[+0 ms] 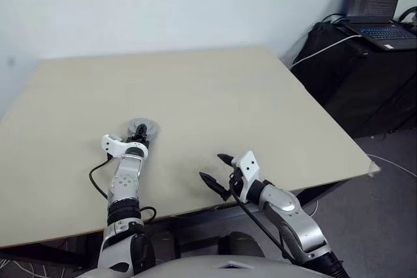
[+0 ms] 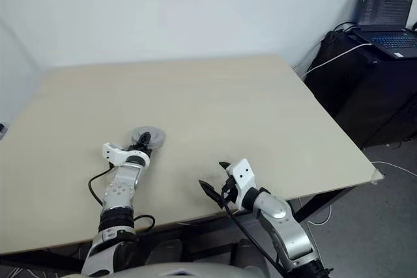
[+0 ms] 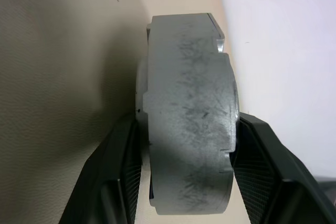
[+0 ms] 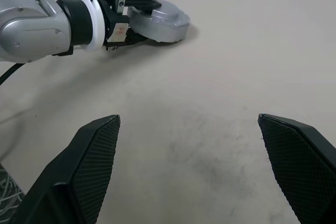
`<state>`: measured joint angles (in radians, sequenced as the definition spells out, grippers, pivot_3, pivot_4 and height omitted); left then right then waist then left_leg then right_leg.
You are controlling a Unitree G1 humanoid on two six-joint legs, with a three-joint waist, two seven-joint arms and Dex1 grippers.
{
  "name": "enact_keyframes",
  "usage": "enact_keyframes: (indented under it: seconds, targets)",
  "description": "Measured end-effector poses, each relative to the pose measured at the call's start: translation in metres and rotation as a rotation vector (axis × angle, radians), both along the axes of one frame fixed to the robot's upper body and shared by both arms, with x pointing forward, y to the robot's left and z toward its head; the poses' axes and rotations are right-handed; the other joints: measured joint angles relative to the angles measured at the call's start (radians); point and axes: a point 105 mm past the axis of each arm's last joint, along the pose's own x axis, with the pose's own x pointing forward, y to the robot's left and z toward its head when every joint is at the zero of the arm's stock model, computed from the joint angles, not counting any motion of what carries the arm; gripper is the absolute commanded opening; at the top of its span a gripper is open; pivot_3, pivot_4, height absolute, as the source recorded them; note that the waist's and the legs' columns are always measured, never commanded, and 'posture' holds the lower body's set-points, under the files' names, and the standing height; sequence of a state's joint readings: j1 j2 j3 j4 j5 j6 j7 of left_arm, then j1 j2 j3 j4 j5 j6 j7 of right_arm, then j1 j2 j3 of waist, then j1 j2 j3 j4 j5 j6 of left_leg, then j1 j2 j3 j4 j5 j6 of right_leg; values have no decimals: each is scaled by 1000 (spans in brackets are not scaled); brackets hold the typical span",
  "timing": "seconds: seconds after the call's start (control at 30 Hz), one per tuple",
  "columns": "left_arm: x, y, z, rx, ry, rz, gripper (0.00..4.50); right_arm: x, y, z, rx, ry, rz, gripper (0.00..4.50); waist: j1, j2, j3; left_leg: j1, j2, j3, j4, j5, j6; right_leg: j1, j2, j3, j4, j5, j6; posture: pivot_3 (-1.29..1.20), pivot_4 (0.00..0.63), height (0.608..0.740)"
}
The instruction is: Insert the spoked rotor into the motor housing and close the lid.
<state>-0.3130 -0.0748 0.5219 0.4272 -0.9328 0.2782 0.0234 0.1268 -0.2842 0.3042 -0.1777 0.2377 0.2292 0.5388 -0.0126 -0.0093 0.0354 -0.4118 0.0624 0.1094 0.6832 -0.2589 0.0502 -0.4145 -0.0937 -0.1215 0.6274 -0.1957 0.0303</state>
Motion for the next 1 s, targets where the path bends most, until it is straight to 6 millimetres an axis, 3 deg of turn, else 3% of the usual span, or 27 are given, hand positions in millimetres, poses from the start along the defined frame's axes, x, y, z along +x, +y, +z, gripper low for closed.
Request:
enact_keyframes:
  seconds: [0.1, 0.13, 0.43, 0.63, 0.7, 0.8, 1.0]
  targets:
    - [-3, -1, 5, 9, -23, -7, 4345, 0, 1, -1, 0, 14, 1, 4500, -2, 0, -1, 0, 0, 0, 0, -1, 0, 0, 0, 0, -1, 0, 0, 0, 0, 740]
    - [-5, -1, 7, 13, -27, -9, 4428, 0, 1, -2, -1, 18, 1, 4500, -2, 0, -1, 0, 0, 1, 0, -1, 0, 0, 0, 0, -1, 0, 0, 0, 0, 740]
    - [-45, 20, 3, 65, 22, 23, 4428, 0, 2, -1, 2, 18, 7, 4500, -26, 1, -4, 2, 3, 1, -1, -2, -1, 0, 0, 1, 0, -1, -2, 0, 0, 740]
    - [-77, 17, 1, 108, 50, -41, 4428, 0, 3, -2, 3, 33, 11, 4500, -23, 7, -10, 2, 3, 2, -1, -2, -1, 0, -1, 0, 0, -1, -2, 0, 0, 740]
    - [-87, 13, 1, 184, 45, -100, 4428, 1, 3, -2, 17, 43, -1, 4500, -23, 9, -11, 2, 3, 2, -1, -2, -1, 0, -2, 1, 0, -1, -1, 0, 0, 740]
    - [-105, 2, -2, 483, 37, -312, 4428, 7, 1, 0, 55, 49, -59, 4500, -19, 13, -11, 1, 3, 2, -2, -3, -1, -1, -2, 0, -1, -1, -2, 0, 0, 740]
    - [-126, -23, -1, 827, -56, -458, 4428, 18, -18, 0, 28, -54, -218, 4500, -3, 15, -11, -4, 3, 4, -3, -3, -1, -9, -4, 1, -1, -1, -1, 0, 0, 740]
